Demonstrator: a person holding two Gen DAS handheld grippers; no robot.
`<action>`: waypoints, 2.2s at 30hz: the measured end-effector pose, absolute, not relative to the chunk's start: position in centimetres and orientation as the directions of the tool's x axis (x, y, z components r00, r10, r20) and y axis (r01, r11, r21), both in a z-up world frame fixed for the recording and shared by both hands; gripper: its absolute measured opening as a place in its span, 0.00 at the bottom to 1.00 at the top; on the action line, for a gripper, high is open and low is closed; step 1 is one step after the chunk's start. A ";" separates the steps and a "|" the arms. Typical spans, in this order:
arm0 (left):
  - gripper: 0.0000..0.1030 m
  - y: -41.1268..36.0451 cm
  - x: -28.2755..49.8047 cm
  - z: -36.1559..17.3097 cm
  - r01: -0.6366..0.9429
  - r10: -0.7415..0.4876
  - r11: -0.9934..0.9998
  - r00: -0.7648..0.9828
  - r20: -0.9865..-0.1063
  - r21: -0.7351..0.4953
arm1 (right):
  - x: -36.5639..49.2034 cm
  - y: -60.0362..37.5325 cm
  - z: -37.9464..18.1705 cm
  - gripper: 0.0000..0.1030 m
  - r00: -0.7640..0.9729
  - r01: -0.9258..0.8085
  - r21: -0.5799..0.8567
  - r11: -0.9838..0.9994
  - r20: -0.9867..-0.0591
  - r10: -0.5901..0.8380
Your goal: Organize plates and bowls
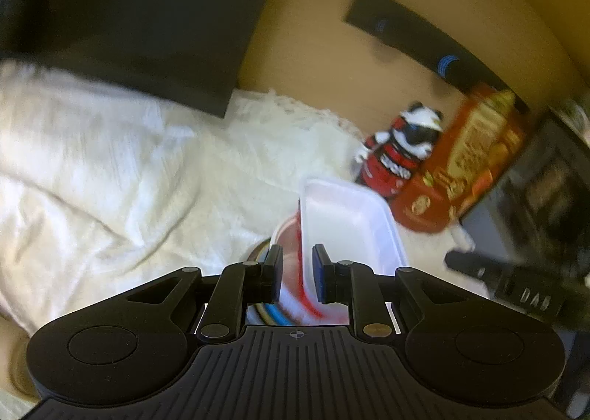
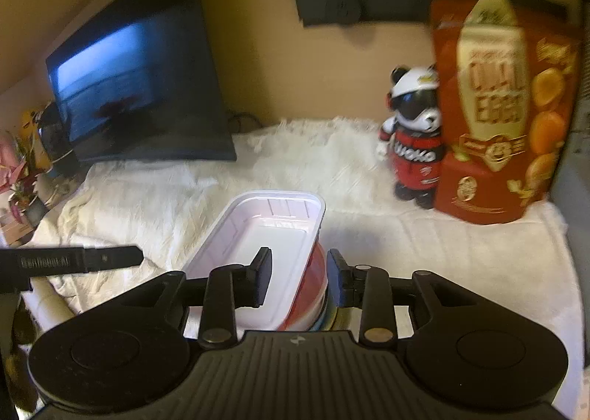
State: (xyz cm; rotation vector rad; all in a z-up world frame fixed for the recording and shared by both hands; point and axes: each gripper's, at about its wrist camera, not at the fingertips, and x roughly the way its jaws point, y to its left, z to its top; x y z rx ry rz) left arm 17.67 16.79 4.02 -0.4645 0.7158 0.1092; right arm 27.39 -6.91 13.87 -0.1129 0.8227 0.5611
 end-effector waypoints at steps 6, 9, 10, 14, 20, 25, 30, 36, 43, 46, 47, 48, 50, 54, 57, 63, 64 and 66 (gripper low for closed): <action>0.17 13.0 10.2 3.5 -0.123 -0.053 0.961 0.796 -0.603 -0.246 | 18.2 -7.9 13.4 0.71 0.568 -0.450 0.145 0.881 -0.715 0.408; 0.17 11.4 7.0 3.0 -0.108 -0.029 0.975 0.805 -0.593 -0.195 | 13.6 -7.8 13.0 0.83 0.601 -0.412 0.114 0.904 -0.712 0.364; 0.17 11.1 6.4 2.8 -0.097 -0.037 0.977 0.803 -0.595 -0.191 | 12.4 -7.7 12.8 0.83 0.612 -0.397 0.103 0.912 -0.711 0.346; 0.17 9.7 4.3 2.1 -0.093 -0.031 0.982 0.776 -0.630 -0.163 | 9.9 -7.9 12.1 0.83 0.615 -0.353 0.063 0.934 -0.737 0.282; 0.17 8.4 1.6 1.9 -0.113 -0.003 0.982 0.787 -0.617 -0.148 | 8.4 -8.5 11.6 0.83 0.613 -0.333 0.045 0.942 -0.749 0.253; 0.17 8.1 1.1 1.8 -0.099 -0.007 0.987 0.766 -0.643 -0.129 | 8.1 -8.4 11.3 0.83 0.609 -0.326 0.049 0.944 -0.753 0.250; 0.17 8.4 1.1 1.5 -0.112 0.001 0.985 0.760 -0.650 -0.129 | 7.9 -8.1 11.1 0.83 0.604 -0.331 0.047 0.942 -0.757 0.250; 0.17 8.5 1.1 1.4 -0.107 -0.007 0.985 0.752 -0.659 -0.132 | 7.8 -8.1 11.1 0.83 0.603 -0.322 0.047 0.946 -0.760 0.243; 0.17 8.3 1.3 1.4 -0.100 -0.015 0.986 0.749 -0.662 -0.135 | 7.8 -8.5 11.0 0.83 0.604 -0.307 0.043 0.951 -0.763 0.230; 0.17 8.2 1.2 1.4 -0.097 -0.017 0.986 0.751 -0.660 -0.135 | 7.7 -8.7 11.0 0.83 0.606 -0.305 0.043 0.951 -0.762 0.229; 0.17 8.2 1.2 1.4 -0.095 -0.017 0.986 0.751 -0.660 -0.134 | 7.7 -8.7 11.0 0.83 0.606 -0.307 0.044 0.951 -0.762 0.231; 0.17 8.2 1.2 1.4 -0.095 -0.017 0.986 0.751 -0.660 -0.134 | 7.7 -8.8 11.0 0.83 0.606 -0.308 0.044 0.950 -0.761 0.232; 0.17 8.2 1.2 1.4 -0.096 -0.016 0.986 0.752 -0.659 -0.133 | 7.7 -8.8 11.0 0.83 0.607 -0.309 0.043 0.950 -0.760 0.232; 0.17 8.2 1.2 1.4 -0.094 -0.019 0.986 0.752 -0.659 -0.136 | 7.6 -8.8 11.1 0.83 0.608 -0.309 0.043 0.950 -0.760 0.232; 0.17 8.2 1.1 1.4 -0.092 -0.021 0.986 0.752 -0.659 -0.137 | 7.6 -8.7 11.1 0.83 0.608 -0.308 0.043 0.950 -0.760 0.231; 0.17 8.2 1.1 1.4 -0.090 -0.023 0.986 0.752 -0.658 -0.138 | 7.6 -8.7 11.1 0.83 0.607 -0.307 0.044 0.951 -0.760 0.232; 0.17 8.2 1.1 1.4 -0.091 -0.023 0.986 0.753 -0.658 -0.138 | 7.6 -8.7 11.0 0.83 0.607 -0.308 0.042 0.950 -0.761 0.231; 0.17 8.1 1.1 1.4 -0.091 -0.023 0.986 0.754 -0.657 -0.139 | 7.7 -8.6 11.0 0.83 0.605 -0.311 0.043 0.949 -0.762 0.232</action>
